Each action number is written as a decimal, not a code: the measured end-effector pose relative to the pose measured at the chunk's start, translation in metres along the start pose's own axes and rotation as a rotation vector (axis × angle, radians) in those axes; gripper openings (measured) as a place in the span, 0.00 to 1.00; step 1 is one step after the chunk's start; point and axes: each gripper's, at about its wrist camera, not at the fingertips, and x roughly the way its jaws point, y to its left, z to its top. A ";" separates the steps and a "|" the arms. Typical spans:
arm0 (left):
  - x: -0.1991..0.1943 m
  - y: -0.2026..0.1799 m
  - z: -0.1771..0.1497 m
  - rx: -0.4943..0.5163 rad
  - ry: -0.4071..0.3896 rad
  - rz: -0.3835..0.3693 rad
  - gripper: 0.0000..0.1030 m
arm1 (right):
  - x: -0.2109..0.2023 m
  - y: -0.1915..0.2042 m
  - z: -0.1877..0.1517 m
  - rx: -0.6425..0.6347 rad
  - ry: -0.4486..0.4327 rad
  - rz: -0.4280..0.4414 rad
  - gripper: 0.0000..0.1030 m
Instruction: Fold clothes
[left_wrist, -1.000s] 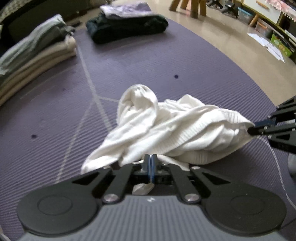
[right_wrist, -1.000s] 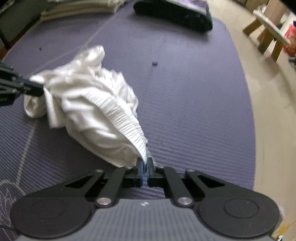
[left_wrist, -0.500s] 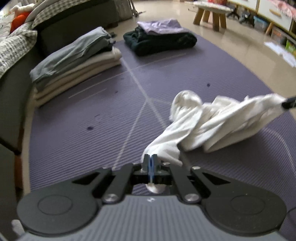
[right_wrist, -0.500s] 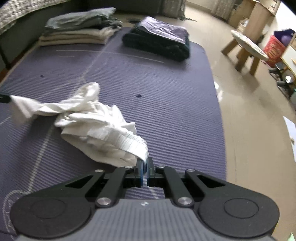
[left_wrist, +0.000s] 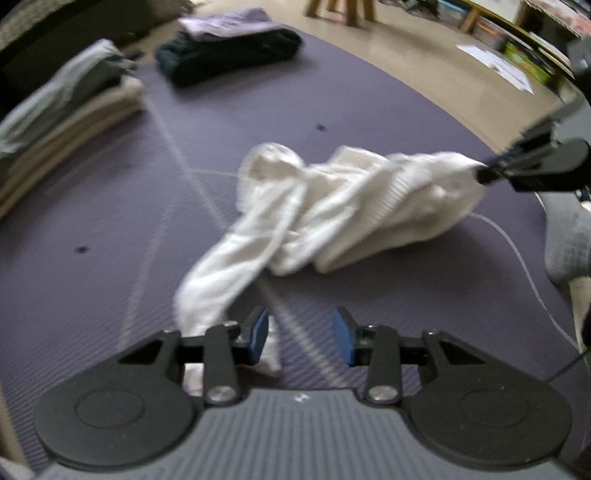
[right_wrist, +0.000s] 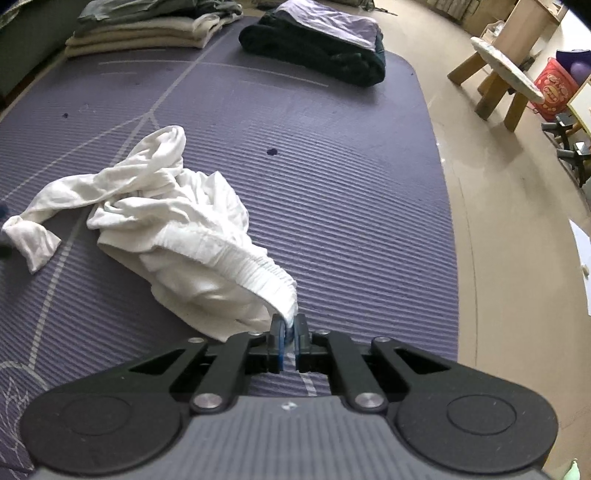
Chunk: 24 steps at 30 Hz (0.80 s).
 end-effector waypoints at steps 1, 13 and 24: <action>0.006 -0.005 0.001 0.006 0.010 -0.014 0.38 | 0.004 0.002 0.000 -0.004 0.007 0.005 0.05; 0.063 -0.019 0.024 0.006 0.019 -0.032 0.24 | 0.036 0.007 -0.009 -0.008 0.079 0.049 0.07; 0.067 -0.017 0.029 -0.017 0.011 0.027 0.00 | 0.050 -0.006 -0.025 0.016 0.143 0.049 0.19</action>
